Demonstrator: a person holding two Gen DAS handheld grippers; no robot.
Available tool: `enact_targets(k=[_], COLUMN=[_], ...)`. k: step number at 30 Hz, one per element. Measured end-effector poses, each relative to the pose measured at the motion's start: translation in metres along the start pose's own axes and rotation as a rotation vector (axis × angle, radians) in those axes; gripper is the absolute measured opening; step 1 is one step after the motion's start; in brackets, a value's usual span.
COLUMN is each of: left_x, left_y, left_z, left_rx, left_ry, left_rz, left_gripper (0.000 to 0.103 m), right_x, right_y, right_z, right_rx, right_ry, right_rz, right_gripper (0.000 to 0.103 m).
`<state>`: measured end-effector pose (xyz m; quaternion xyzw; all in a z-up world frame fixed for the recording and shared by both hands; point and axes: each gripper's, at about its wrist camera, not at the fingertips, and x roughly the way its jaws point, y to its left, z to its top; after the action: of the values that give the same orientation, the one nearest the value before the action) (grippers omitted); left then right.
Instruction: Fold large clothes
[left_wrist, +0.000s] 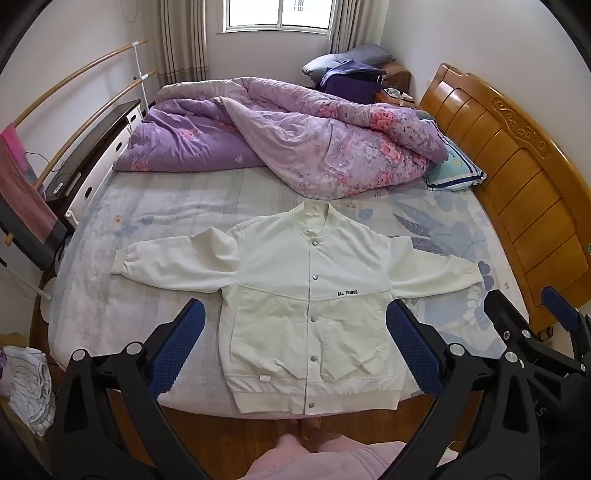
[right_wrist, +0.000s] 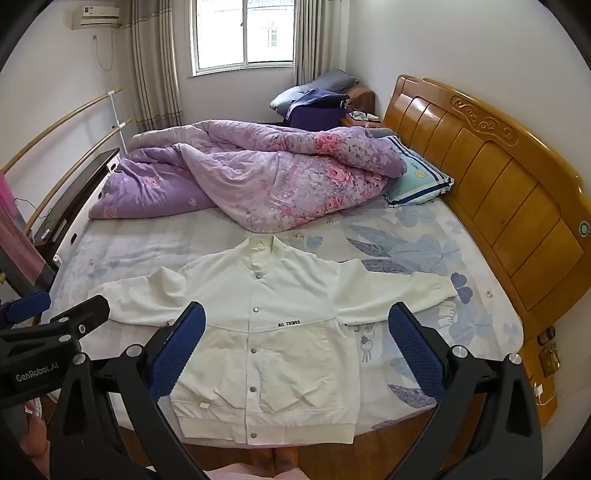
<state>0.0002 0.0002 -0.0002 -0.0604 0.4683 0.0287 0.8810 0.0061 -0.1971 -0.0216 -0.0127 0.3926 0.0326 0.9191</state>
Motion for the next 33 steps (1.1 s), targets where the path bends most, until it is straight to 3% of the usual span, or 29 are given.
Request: enact_targets(k=[12,33], left_x=[-0.004,0.007], left_y=[0.004,-0.004], left_z=[-0.003,-0.004], left_rx=[0.005,-0.005], left_ry=[-0.021,-0.005], left_rz=[-0.012,0.021], left_gripper=[0.098,0.098], right_x=[0.0,0.007], right_y=[0.002,-0.004], right_z=[0.016,-0.002], right_rx=[0.023,0.03], right_ry=[0.018,0.002], right_rz=[0.003,0.008], right_gripper=[0.096,0.096])
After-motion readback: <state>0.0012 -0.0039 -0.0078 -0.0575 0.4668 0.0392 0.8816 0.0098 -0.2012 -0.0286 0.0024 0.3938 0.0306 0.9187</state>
